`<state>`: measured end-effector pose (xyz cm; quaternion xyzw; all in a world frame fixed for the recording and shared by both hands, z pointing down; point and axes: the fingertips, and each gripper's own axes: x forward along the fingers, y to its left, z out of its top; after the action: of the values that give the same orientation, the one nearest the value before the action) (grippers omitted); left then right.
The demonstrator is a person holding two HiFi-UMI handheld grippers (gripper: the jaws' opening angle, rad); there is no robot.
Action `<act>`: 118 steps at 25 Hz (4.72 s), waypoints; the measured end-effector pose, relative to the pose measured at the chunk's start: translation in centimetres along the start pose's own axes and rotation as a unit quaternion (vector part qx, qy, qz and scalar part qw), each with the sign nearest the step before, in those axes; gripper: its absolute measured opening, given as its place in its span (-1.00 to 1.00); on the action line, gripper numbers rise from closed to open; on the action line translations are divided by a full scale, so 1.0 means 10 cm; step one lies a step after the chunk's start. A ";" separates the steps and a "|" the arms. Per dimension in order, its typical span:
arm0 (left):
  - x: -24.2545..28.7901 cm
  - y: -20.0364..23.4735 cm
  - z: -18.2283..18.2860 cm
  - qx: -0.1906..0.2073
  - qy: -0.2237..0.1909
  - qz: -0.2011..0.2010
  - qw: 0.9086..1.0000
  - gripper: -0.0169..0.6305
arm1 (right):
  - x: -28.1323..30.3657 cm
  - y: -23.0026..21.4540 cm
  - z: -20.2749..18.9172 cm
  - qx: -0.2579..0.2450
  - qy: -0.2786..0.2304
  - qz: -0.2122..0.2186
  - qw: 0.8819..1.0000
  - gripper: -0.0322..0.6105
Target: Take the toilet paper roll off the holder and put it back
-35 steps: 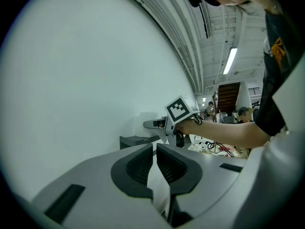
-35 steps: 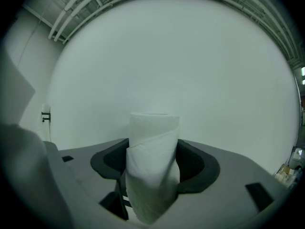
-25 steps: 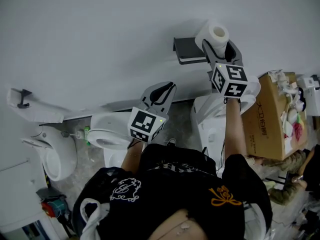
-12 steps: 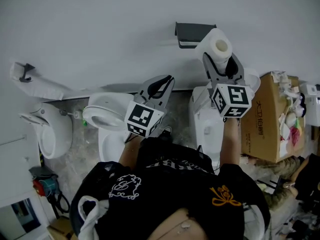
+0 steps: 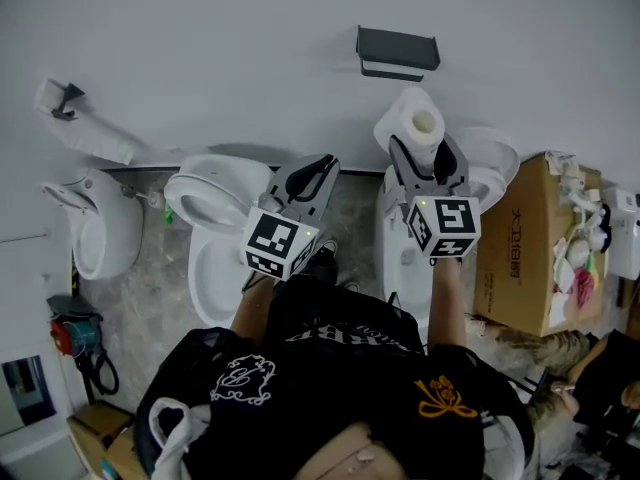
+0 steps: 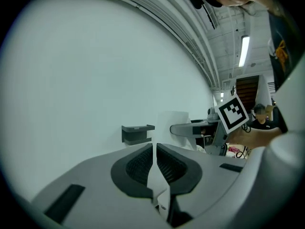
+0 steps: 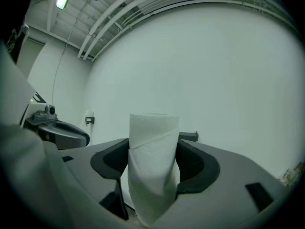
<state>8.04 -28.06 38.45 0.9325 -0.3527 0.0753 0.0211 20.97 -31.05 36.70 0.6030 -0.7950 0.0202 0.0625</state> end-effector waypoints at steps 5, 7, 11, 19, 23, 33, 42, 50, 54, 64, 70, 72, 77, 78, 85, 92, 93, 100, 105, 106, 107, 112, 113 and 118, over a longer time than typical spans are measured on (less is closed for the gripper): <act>-0.23 -0.08 -0.04 0.001 0.004 0.019 1.000 -0.83 | -0.18 0.18 -0.35 0.010 0.025 0.016 1.000 0.05; -0.30 -0.10 -0.07 0.000 0.006 0.026 1.000 -0.83 | -0.24 0.24 -0.53 0.019 0.035 0.020 0.999 0.05; -0.40 -0.17 -0.12 -0.002 0.012 0.031 0.999 -0.83 | -0.37 0.33 -0.91 0.030 0.066 0.024 0.997 0.05; -0.32 -0.26 -0.12 -0.011 0.013 0.024 1.000 -0.83 | -0.53 0.31 -1.27 0.046 0.099 0.015 0.994 0.05; -0.26 -0.28 -0.11 -0.006 0.014 0.017 1.000 -0.83 | -0.50 0.24 -1.22 0.041 0.095 0.012 0.995 0.05; -0.09 -0.09 -0.03 0.003 0.011 0.018 1.000 -0.83 | -0.18 -0.02 -0.72 0.001 0.061 0.021 0.998 0.05; 0.09 0.16 0.06 0.007 0.003 0.018 1.000 -0.83 | 0.23 -0.32 -0.15 -0.050 0.023 0.019 0.998 0.05; 0.29 0.30 0.12 0.007 -0.002 0.014 1.000 -0.83 | 0.59 -0.52 0.34 -0.076 -0.013 0.027 0.997 0.05; 0.36 0.37 0.14 0.006 -0.003 0.015 1.000 -0.83 | 0.80 -0.59 0.55 -0.095 -0.024 0.029 0.995 0.05; 0.37 0.49 0.13 0.005 0.003 0.021 1.000 -0.83 | 1.38 -0.75 0.84 -0.111 -0.038 0.049 0.992 0.05; 0.35 0.59 0.09 0.007 0.004 0.028 1.000 -0.83 | 1.79 -0.76 0.77 -0.096 -0.019 0.065 0.993 0.05; 0.34 0.62 0.09 0.006 0.005 0.032 0.999 -0.83 | 1.91 -0.74 0.71 -0.096 -0.008 0.070 0.993 0.05; 0.29 0.69 0.07 0.007 0.007 0.040 0.999 -0.83 | 2.11 -0.67 0.60 -0.098 0.015 0.081 0.992 0.05; 0.28 0.70 0.06 0.006 0.007 0.041 0.999 -0.83 | 2.13 -0.66 0.57 -0.098 0.019 0.081 0.992 0.05; 0.24 0.75 0.02 -0.002 0.009 0.046 0.999 -0.83 | 2.17 -0.64 0.53 -0.101 0.036 0.084 0.991 0.05; 0.27 0.73 0.04 -0.001 0.003 0.038 0.999 -0.83 | 2.19 -0.67 0.52 -0.096 0.037 0.077 0.992 0.06; 0.26 0.72 0.05 -0.001 0.003 0.038 0.999 -0.83 | 2.18 -0.67 0.53 -0.096 0.035 0.072 0.992 0.06; 0.21 0.68 0.06 0.000 -0.001 0.040 0.999 -0.83 | 2.14 -0.71 0.52 -0.085 0.038 0.060 0.994 0.16; 0.15 0.64 0.06 0.004 0.001 0.037 0.999 -0.83 | 2.01 -0.73 0.57 -0.069 0.031 0.054 0.996 0.19; 0.13 0.63 0.07 0.004 0.002 0.037 0.999 -0.83 | 1.96 -0.74 0.60 -0.067 0.027 0.053 0.996 0.19; 0.12 0.61 0.07 0.004 0.002 0.036 0.999 -0.83 | 1.91 -0.75 0.63 -0.066 0.023 0.051 0.996 0.19; 0.08 0.51 0.07 0.005 0.002 0.032 0.999 -0.83 | 1.57 -0.68 0.74 -0.066 -0.004 0.053 0.996 0.19; 0.07 0.49 0.06 0.005 0.003 0.031 1.000 -0.83 | 1.49 -0.65 0.76 -0.063 -0.011 0.055 0.996 0.19; 0.00 0.35 0.04 0.007 0.003 0.027 1.000 -0.83 | 1.04 -0.37 0.77 -0.054 -0.028 0.085 0.995 0.10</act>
<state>5.74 -30.71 37.98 0.9226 -0.3768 0.0809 0.0140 21.19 -42.86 30.23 0.5293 -0.8448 -0.0343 0.0702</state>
